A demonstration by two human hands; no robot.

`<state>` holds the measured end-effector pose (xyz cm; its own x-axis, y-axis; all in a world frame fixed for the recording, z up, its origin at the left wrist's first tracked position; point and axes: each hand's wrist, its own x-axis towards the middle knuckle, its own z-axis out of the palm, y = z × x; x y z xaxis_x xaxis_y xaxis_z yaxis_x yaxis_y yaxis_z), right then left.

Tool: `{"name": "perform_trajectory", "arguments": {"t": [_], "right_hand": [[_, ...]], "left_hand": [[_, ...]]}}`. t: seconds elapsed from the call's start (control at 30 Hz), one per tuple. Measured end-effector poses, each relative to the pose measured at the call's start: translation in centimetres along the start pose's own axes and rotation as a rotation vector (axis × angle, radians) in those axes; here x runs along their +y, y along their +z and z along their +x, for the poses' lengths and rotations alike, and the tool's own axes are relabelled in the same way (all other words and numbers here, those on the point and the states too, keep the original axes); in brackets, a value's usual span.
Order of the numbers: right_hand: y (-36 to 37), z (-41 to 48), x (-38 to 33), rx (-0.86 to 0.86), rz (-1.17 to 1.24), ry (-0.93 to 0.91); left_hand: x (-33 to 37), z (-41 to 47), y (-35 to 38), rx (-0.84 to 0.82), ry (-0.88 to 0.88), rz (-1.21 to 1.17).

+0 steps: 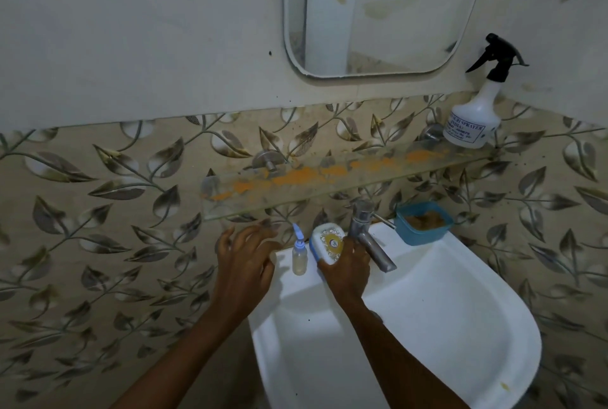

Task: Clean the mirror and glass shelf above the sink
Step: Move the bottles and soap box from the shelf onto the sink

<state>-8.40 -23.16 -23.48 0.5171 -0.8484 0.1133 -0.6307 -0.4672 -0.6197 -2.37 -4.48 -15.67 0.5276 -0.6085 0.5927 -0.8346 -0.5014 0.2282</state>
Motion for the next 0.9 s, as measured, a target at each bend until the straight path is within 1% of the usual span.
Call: {"name": "perform_trajectory", "arguments": {"t": [0.17, 0.3, 0.5, 0.63, 0.77, 0.83, 0.9], "right_hand": [[1.3, -0.2, 0.1, 0.007, -0.099, 0.024], [1.7, -0.5, 0.2, 0.047, -0.109, 0.027], [0.8, -1.4, 0.1, 0.044, -0.066, 0.005], [-2.0, -2.9, 0.3, 0.077, -0.019, -0.041], [-6.5, -3.9, 0.9, 0.088, 0.196, -0.106], [-9.9, -3.5, 0.7, 0.076, 0.269, -0.115], [-13.7, -2.5, 0.3, 0.103, 0.348, -0.140]], "left_hand": [[-0.7, -0.6, -0.2, 0.057, 0.048, -0.037], [-0.8, -0.7, -0.1, 0.106, 0.110, -0.063], [0.5, -0.9, -0.7, 0.069, 0.163, -0.168], [1.6, -0.3, -2.4, 0.066, 0.178, -0.224], [3.6, 0.6, -5.0, 0.096, 0.199, -0.299], [4.7, 1.6, -7.0, 0.125, 0.251, -0.331], [5.6, 3.4, -9.4, 0.143, 0.317, -0.329]]}}
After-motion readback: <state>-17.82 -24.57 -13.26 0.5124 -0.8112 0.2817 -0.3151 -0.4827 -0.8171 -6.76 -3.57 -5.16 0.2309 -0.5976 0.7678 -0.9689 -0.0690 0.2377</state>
